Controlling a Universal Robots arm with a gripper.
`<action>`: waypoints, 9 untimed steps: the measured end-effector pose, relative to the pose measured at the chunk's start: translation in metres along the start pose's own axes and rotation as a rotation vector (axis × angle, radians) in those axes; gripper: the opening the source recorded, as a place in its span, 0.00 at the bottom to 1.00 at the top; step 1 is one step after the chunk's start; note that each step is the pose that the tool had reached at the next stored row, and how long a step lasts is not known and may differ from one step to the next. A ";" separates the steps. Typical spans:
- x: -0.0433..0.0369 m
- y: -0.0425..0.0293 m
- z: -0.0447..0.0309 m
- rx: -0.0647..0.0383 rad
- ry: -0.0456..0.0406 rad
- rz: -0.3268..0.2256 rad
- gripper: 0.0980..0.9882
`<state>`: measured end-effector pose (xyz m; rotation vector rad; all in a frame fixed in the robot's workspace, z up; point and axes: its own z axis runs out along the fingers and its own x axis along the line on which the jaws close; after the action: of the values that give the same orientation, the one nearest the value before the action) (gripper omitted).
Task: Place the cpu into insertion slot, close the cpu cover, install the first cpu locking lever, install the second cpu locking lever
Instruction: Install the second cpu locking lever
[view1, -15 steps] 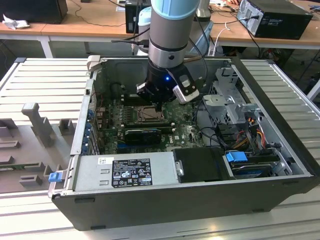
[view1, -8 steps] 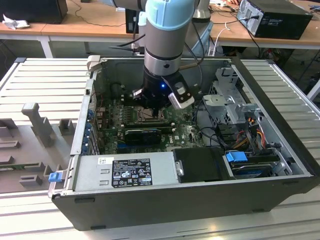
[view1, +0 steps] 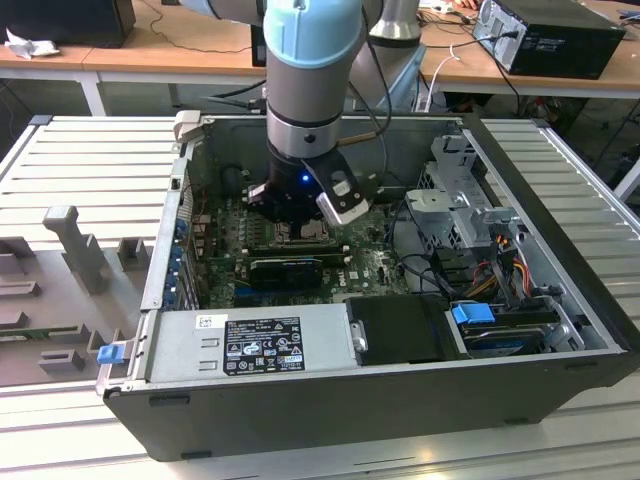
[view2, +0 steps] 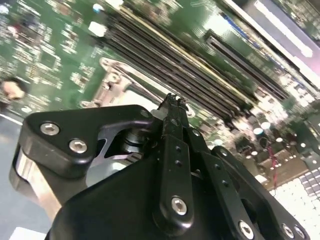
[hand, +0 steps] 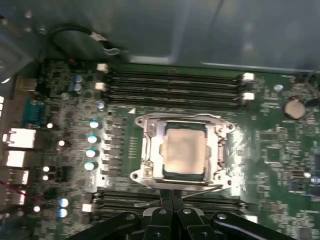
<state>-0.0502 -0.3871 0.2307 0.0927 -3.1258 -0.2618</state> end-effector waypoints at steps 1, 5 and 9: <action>0.0022 -0.0003 0.0021 0.000 0.0001 0.000 0.01; 0.0051 -0.0017 0.0115 -0.001 0.0010 -0.006 0.01; 0.0101 -0.0033 0.0176 -0.010 0.0030 -0.021 0.01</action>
<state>-0.0602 -0.3880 0.2128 0.1254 -3.1217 -0.2775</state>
